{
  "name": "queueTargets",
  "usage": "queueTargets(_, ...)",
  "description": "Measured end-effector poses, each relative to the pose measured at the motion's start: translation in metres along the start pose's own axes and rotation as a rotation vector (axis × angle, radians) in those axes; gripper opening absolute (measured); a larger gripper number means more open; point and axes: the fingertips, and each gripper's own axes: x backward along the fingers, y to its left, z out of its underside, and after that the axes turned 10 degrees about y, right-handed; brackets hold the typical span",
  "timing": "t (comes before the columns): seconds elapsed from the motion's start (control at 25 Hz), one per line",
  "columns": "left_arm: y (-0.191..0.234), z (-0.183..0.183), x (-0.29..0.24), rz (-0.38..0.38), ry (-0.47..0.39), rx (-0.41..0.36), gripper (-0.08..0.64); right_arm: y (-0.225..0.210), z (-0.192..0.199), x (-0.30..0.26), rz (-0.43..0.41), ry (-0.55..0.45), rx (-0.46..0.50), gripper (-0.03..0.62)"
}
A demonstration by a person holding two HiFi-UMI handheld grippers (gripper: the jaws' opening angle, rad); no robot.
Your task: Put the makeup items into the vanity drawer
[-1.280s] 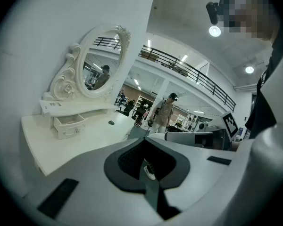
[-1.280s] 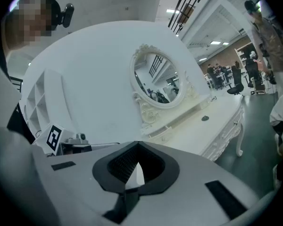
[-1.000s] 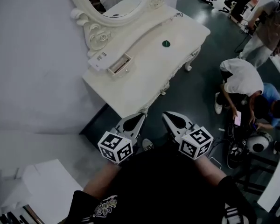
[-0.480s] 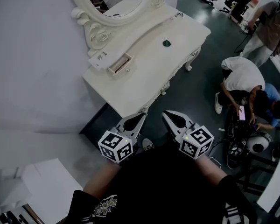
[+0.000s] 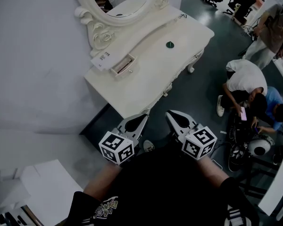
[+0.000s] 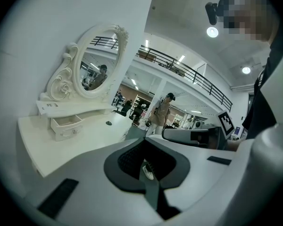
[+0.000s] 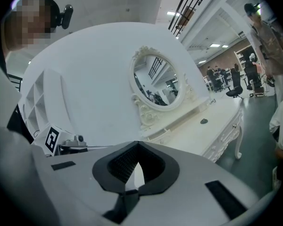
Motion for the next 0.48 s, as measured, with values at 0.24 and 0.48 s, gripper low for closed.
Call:
queueTargets(0.24, 0.004, -0.006, 0.004, 0.003, -0.009, -0.009, 0.002, 0.002, -0.008, -0.004, 0.008, -0.015, 0.004, 0.028)
queueTargets(0.48, 0.008, -0.012, 0.009, -0.004, -0.012, -0.026, 0.002, 0.004, -0.017, -0.009, 0.009, -0.036, 0.003, 0.028)
